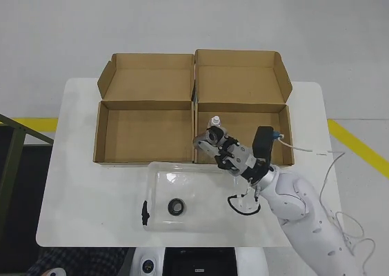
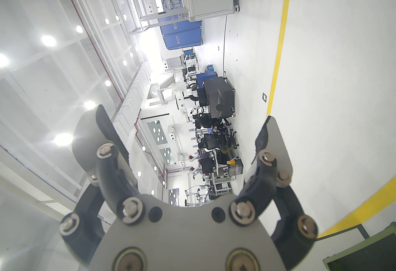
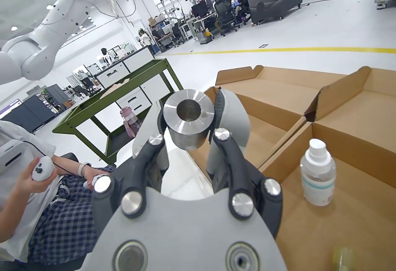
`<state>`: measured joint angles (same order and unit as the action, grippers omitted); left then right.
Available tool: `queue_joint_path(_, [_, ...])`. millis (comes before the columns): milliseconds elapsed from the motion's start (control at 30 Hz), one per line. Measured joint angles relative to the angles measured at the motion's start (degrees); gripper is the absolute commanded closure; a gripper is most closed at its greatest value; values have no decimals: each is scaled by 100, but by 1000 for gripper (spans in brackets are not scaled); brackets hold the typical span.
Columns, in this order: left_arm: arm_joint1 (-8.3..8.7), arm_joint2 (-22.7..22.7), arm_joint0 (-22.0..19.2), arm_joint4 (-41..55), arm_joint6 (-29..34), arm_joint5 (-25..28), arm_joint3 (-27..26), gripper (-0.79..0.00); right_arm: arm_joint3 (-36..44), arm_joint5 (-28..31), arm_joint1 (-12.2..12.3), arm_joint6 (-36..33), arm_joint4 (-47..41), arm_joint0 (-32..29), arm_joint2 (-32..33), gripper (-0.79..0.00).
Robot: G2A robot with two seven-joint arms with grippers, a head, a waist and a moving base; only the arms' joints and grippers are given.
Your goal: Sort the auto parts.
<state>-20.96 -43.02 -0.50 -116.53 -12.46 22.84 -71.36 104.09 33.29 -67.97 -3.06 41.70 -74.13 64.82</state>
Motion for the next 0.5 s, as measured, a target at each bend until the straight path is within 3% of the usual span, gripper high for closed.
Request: queue_joint_path(500, [0, 0, 0, 0, 0, 0, 0, -785, 83, -727, -83, -95, 1147, 254, -311, 0])
